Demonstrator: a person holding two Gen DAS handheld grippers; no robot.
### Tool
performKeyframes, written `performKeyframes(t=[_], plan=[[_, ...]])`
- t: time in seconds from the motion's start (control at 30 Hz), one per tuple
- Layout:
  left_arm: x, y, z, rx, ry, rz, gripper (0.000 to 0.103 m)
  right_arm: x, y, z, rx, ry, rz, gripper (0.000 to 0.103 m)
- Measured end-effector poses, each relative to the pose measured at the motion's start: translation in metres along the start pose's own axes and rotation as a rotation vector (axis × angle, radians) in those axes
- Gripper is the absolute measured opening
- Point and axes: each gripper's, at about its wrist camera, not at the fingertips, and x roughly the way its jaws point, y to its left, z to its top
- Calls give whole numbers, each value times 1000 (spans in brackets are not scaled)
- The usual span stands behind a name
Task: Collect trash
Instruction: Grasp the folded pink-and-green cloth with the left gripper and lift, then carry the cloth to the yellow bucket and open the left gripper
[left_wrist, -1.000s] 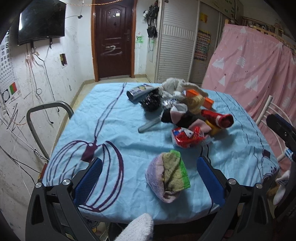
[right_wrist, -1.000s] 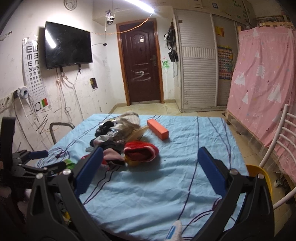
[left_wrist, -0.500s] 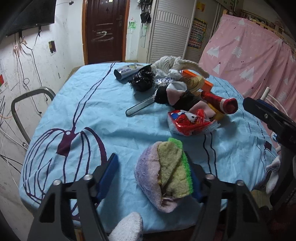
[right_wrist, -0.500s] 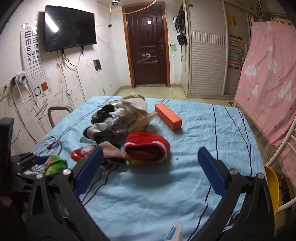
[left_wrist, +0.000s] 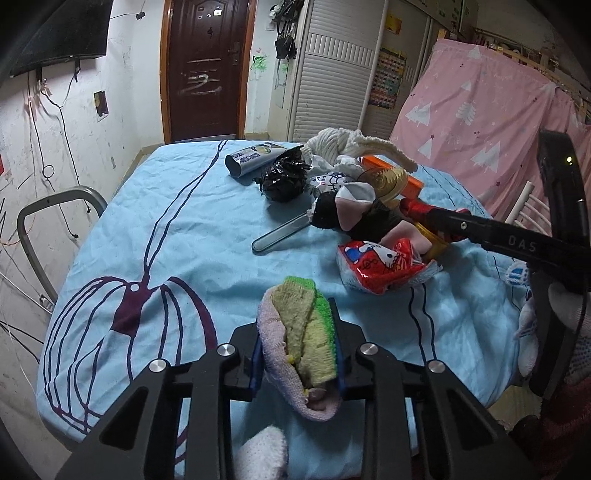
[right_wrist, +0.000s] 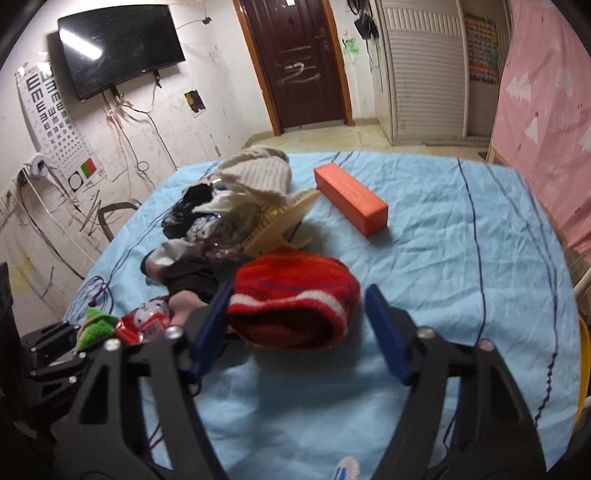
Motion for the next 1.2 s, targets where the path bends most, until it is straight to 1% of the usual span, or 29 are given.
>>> performKeyframes(t=[0.03,0.1,0.2,0.27,0.53,0.67,0.73,0.87,1.0,1.2], plan=[[1,1,1,-1,0,1,19,1,-1,0,5,8,14,54],[2,1,3,-5,2,2,19,2,-1,1,7,7,19,41],[-1,0,6,-2,-11,6,19,-5,-3,0,17,-39,-3,32],[-5,-2,8,3,-23,9,19,-11,-7,2,23,-65,-9,30],[-23,-18,25,35,-85,18,19,-49,-30,4,62,-175,-27,29],[-31,-36,40,62,-123,-10,19,-70,-50,2,97,-218,-44,29],[-32,-44,45,69,-129,-29,19,-80,-62,0,115,-239,-55,29],[-28,-69,58,86,-135,-85,19,-103,-87,-8,150,-292,-100,29],[-21,-98,65,122,-132,-119,19,-127,-121,-15,201,-338,-151,29],[-14,-154,75,208,-138,-171,19,-151,-167,-31,267,-362,-222,29]])
